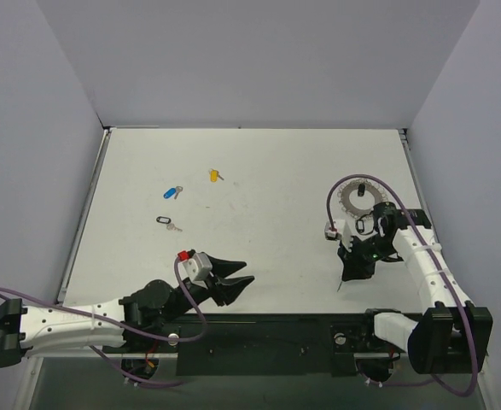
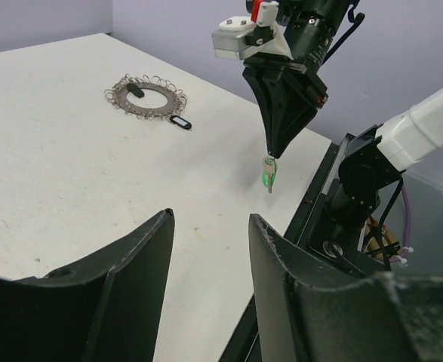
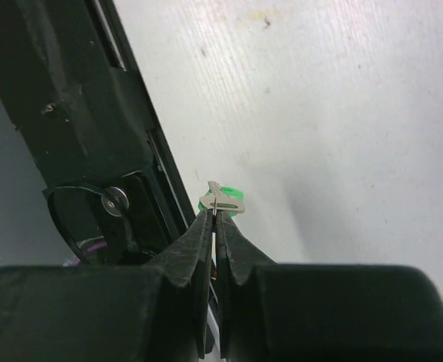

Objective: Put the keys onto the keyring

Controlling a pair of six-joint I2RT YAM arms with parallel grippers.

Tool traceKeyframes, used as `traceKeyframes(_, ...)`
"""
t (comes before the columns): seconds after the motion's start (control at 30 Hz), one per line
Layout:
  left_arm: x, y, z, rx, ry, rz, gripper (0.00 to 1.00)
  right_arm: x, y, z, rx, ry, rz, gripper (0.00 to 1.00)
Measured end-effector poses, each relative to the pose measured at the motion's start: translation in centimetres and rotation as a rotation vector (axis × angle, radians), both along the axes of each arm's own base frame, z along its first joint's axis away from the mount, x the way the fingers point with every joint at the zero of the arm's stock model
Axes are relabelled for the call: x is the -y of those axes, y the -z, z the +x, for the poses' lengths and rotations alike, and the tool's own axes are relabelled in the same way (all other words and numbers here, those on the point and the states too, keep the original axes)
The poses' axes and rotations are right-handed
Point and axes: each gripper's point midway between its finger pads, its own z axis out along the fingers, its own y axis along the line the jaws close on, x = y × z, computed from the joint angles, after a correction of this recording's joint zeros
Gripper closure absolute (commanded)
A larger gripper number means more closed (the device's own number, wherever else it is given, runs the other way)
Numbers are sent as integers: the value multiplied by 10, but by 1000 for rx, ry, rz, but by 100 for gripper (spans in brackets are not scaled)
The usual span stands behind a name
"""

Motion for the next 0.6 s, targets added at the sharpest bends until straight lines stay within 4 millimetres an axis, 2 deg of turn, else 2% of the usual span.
traceKeyframes(0.37, -15, 6, -1, -20, -18, -38, 46, 25, 35, 21, -137, 133, -195, 100)
traceKeyframes(0.6, -20, 8, 1, -27, -30, -49, 45, 20, 47, 52, -170, 171, -308, 100)
